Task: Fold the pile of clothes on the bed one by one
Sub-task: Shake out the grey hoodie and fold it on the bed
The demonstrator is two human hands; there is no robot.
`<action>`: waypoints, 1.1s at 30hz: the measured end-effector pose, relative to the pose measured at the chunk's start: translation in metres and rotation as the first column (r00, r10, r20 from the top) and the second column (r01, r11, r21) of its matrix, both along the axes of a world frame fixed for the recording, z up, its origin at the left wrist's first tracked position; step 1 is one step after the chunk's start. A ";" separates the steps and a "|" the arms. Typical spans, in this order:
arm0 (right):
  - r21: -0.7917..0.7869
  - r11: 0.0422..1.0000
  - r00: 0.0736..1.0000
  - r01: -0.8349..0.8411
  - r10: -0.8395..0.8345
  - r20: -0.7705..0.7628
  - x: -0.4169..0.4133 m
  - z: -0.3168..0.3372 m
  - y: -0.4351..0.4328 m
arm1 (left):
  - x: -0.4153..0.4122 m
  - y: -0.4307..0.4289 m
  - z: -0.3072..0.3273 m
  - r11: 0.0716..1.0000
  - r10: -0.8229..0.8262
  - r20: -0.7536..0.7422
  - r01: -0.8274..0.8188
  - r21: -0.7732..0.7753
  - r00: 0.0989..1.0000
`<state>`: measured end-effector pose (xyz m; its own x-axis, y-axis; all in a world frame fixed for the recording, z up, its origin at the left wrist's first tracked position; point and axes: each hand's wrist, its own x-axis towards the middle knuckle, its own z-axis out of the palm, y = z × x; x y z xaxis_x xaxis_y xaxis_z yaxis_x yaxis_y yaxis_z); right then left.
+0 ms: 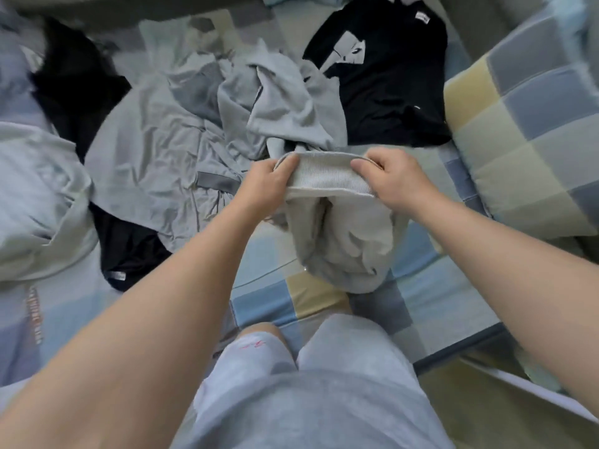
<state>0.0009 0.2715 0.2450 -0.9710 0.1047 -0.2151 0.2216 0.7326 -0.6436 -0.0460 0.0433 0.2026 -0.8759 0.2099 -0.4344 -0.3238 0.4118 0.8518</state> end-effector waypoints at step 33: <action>-0.143 0.985 0.986 -0.094 0.072 -0.152 0.217 0.276 -0.037 | 0.217 -0.148 0.378 0.864 0.490 -0.629 -0.432 0.259 0.604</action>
